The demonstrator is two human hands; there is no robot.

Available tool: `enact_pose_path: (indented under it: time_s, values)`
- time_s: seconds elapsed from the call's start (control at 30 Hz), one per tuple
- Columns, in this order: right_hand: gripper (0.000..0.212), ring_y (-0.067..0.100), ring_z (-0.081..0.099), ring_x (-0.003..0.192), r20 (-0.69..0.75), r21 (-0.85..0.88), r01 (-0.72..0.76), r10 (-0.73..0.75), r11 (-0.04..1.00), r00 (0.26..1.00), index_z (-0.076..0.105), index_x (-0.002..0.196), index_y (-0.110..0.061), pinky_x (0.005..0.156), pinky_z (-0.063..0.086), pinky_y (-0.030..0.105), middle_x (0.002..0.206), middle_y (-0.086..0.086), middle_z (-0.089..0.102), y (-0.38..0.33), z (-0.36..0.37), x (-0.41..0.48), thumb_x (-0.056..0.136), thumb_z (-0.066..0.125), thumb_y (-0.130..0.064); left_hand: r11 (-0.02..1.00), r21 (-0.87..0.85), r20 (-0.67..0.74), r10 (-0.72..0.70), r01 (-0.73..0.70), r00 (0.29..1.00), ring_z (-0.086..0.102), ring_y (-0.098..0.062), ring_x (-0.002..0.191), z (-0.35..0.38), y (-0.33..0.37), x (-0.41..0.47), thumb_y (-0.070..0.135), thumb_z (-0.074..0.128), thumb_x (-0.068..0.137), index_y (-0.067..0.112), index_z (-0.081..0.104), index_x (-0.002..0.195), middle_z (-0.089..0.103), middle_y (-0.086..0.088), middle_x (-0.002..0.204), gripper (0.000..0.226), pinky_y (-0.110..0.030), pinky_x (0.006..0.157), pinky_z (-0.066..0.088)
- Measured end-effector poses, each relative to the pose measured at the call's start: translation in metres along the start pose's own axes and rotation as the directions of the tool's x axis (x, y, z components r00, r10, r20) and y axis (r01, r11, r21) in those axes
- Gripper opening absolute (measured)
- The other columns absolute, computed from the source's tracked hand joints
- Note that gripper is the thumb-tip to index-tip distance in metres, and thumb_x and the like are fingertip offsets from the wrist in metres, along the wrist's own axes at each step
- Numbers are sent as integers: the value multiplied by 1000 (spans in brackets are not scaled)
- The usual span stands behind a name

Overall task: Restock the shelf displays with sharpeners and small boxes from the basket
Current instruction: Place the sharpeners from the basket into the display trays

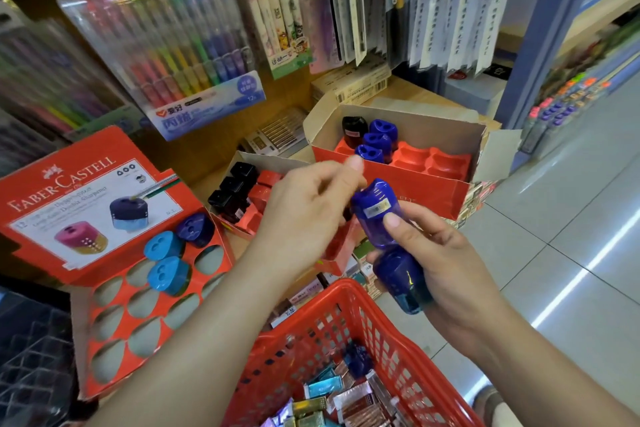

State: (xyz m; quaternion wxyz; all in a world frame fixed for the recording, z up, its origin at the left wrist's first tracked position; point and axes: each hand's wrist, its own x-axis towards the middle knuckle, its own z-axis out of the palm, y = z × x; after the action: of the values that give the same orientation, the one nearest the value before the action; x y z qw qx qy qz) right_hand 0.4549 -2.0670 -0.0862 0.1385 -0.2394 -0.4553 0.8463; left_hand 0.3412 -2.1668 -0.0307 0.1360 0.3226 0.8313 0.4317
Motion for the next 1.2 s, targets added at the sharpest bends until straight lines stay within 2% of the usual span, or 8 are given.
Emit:
enact_pose_path:
  time_s: [0.17,0.27,0.4,0.53,0.7,0.9,1.07,1.2]
  values:
    - [28,16,67,71,-5,-162,198,-202,967,979,71,104,-23,63,57,24,89,5,74,-5,1,-2,76,70,-21,996,-76,104,-47,55,993,70,-17,72,1,8,2,46,70,79,29,72,88,71,1,76,19,-44,72,59]
    - [23,14,69,77,-49,-243,242,-261,939,964,71,105,-28,63,55,21,91,-1,74,-7,-1,0,83,66,-25,982,-158,109,-82,98,991,71,-17,77,0,10,7,30,75,79,25,75,91,73,-1,81,12,-40,74,60]
    - [28,25,70,85,-216,-112,36,-59,993,975,71,101,-27,63,56,33,91,3,75,-23,-8,4,95,51,-45,978,-202,-59,-61,48,996,71,-13,71,1,19,24,21,74,80,20,74,98,74,-1,81,17,-25,64,57]
    - [33,21,65,73,-136,185,-101,127,977,983,71,100,-11,61,51,30,85,13,70,-48,-25,4,83,57,-35,999,-39,-151,2,-9,988,69,-11,82,7,24,62,21,74,82,28,72,99,71,9,90,19,-39,76,59]
    - [48,24,62,75,-5,394,-9,12,919,1000,59,95,-12,57,52,27,84,14,60,-69,-43,6,47,60,-5,969,234,-125,110,-78,986,62,-10,88,35,25,101,36,78,75,33,69,97,67,13,94,23,-33,84,52]
    - [36,28,67,74,-51,383,126,-115,915,992,63,90,-7,56,56,27,82,18,66,-81,-55,7,55,64,0,906,387,-11,191,-172,982,56,-9,92,68,17,119,39,76,77,30,70,100,68,9,102,25,-24,79,41]
    - [23,22,69,72,-212,69,272,-252,960,944,68,95,-17,49,52,23,85,10,71,-90,-61,6,72,69,-10,860,485,27,165,-157,986,44,-16,97,78,13,128,46,69,82,32,70,108,57,9,85,30,-33,82,42]
    - [23,11,61,77,-377,-367,218,-358,905,854,67,95,-31,58,48,23,100,-2,65,-72,-74,20,86,64,-9,796,571,152,138,-201,979,41,-27,111,73,14,132,41,50,96,37,67,115,60,1,109,26,-38,98,36]
